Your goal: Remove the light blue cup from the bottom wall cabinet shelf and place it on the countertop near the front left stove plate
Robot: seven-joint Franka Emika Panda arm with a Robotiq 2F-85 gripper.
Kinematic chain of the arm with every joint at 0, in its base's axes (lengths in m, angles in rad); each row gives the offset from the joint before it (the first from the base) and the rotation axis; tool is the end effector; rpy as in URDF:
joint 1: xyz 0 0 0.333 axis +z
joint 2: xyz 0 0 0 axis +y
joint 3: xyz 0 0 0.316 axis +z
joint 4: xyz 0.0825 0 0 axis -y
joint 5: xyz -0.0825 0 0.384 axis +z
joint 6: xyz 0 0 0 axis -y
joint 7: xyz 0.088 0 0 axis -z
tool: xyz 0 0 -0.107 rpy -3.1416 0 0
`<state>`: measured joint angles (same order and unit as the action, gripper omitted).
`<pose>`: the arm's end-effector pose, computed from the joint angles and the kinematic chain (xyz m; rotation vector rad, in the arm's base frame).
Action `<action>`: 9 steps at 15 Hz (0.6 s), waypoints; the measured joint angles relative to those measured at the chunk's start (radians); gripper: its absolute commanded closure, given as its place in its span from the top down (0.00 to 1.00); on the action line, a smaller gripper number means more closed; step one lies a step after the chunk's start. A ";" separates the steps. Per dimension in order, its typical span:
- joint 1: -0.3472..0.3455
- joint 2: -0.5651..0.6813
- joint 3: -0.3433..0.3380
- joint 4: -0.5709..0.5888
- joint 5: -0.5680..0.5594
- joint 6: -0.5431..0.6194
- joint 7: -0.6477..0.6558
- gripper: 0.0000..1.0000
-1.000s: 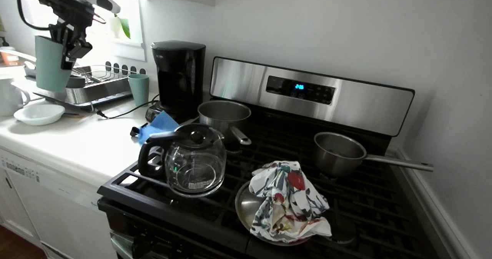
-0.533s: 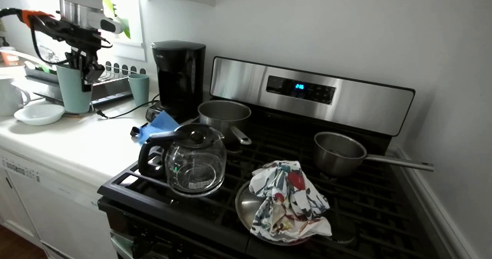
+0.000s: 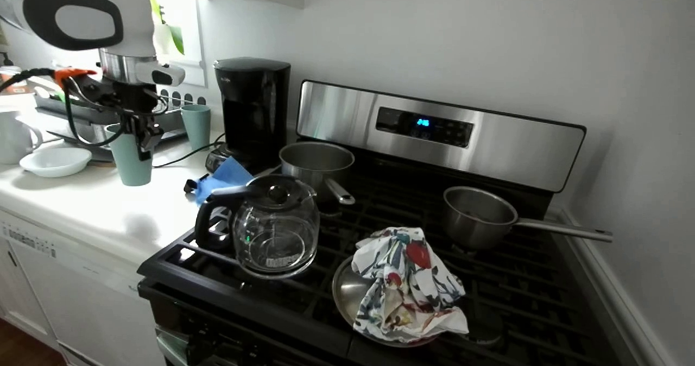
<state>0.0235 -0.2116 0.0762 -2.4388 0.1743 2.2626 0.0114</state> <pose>0.4581 0.0505 0.3864 -3.0192 0.0333 -0.0437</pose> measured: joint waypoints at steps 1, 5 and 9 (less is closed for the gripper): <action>0.000 0.013 0.000 -0.006 -0.001 0.021 0.005 0.02; 0.000 0.057 0.000 -0.013 -0.029 0.052 0.027 0.03; 0.001 0.085 0.000 -0.013 -0.057 0.052 0.039 0.03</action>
<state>0.0248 -0.1264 0.0762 -2.4520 0.1175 2.3146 0.0499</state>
